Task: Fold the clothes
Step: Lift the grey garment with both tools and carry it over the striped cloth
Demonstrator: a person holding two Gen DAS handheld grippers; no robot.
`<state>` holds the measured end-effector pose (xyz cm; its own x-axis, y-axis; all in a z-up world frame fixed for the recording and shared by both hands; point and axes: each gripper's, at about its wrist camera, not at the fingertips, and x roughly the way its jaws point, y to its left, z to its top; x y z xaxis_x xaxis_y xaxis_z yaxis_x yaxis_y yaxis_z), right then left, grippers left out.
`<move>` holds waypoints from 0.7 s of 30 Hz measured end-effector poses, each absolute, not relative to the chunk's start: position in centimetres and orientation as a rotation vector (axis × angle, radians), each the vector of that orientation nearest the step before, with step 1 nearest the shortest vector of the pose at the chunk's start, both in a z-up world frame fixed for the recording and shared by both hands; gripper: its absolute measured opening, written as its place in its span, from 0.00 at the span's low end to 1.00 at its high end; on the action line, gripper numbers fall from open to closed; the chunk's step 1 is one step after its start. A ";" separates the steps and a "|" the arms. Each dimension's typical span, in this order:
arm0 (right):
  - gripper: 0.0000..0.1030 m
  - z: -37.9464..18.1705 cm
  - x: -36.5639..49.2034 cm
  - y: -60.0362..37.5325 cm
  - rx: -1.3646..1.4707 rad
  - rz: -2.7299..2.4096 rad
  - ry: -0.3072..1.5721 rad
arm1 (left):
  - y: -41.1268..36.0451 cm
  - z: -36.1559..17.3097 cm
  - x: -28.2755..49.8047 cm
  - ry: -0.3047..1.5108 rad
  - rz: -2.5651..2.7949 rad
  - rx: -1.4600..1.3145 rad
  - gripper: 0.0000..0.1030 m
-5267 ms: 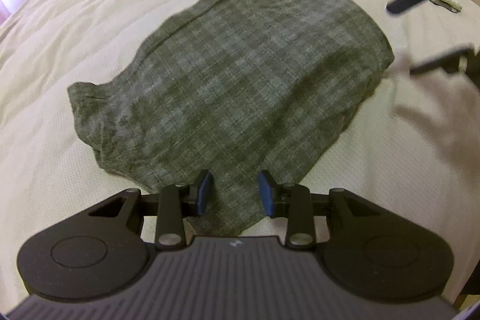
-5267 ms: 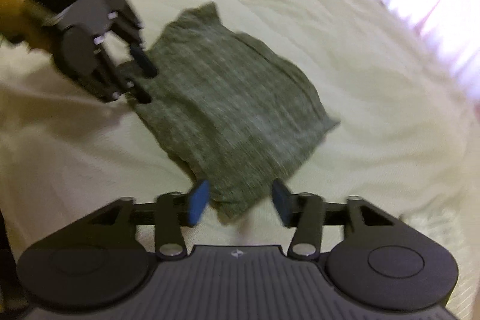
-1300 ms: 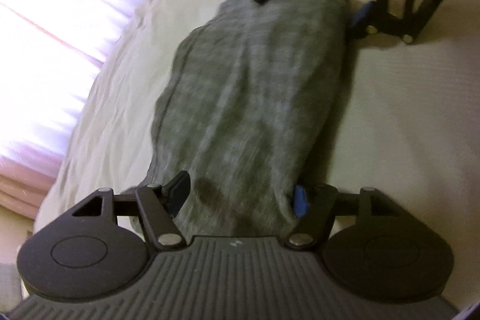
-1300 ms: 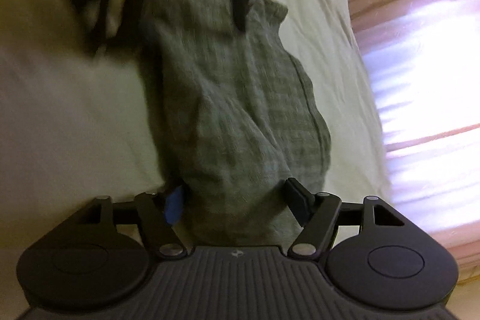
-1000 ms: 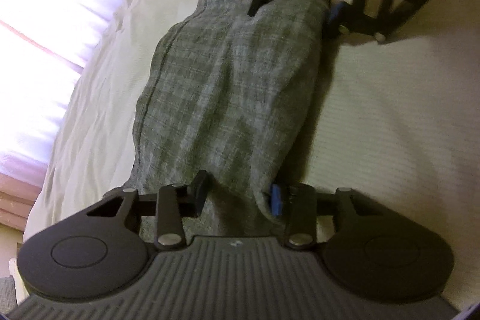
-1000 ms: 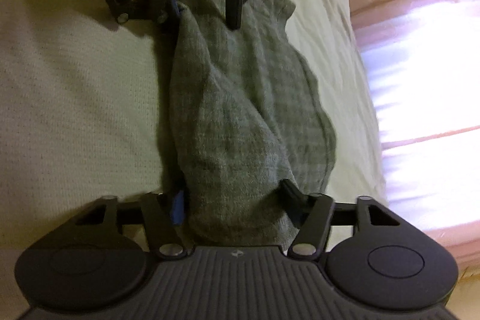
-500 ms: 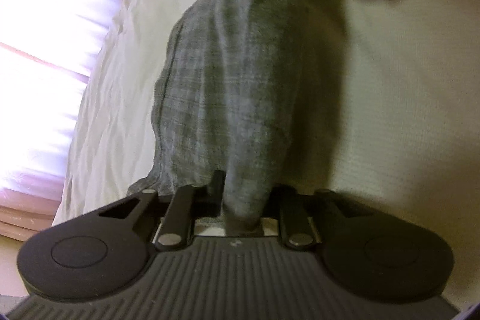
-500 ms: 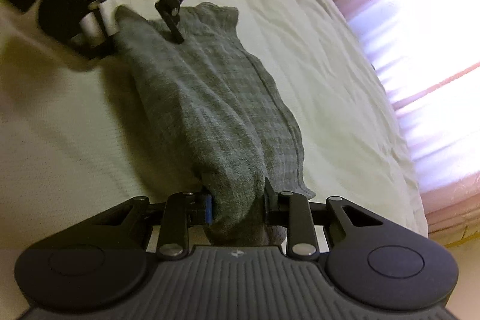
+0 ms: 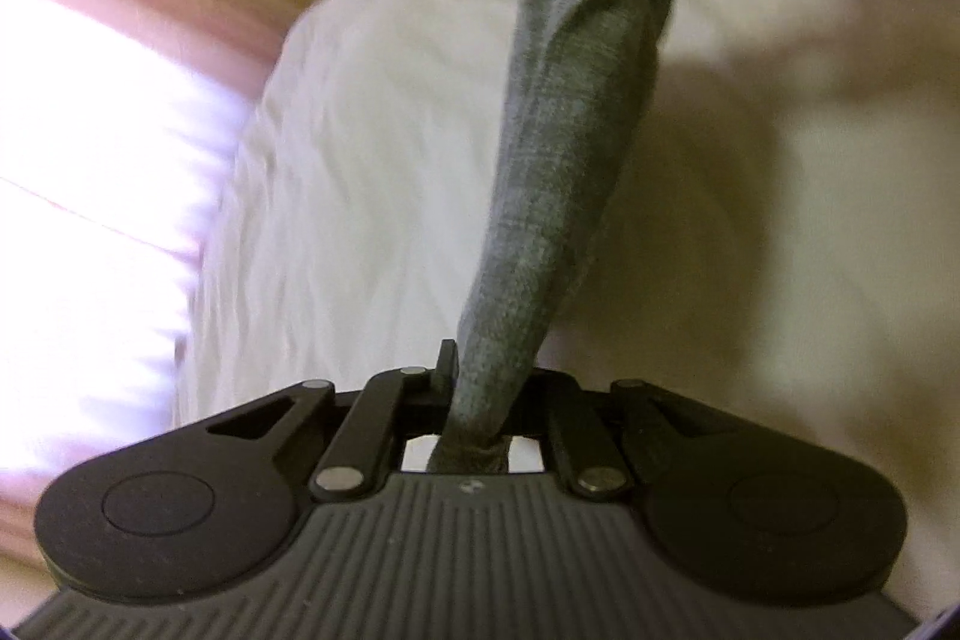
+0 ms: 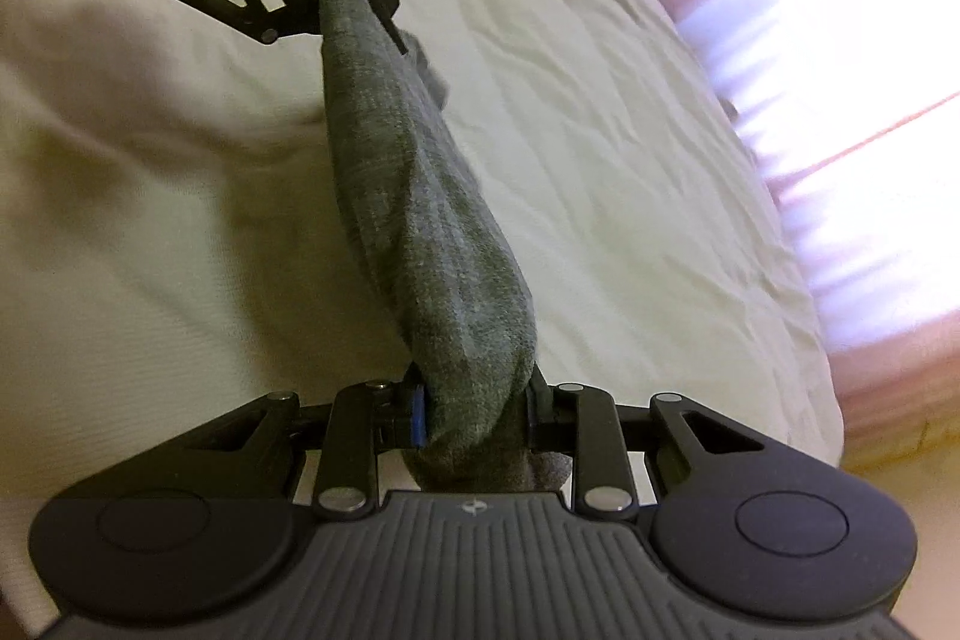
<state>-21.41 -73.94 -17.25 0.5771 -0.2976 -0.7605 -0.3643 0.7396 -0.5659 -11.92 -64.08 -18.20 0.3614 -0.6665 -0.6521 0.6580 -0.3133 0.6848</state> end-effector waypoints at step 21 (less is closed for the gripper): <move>0.26 -7.1 -34.9 -104.1 -0.677 -0.634 1.026 | -102.1 -10.7 -26.0 -0.521 -1.585 1.238 0.07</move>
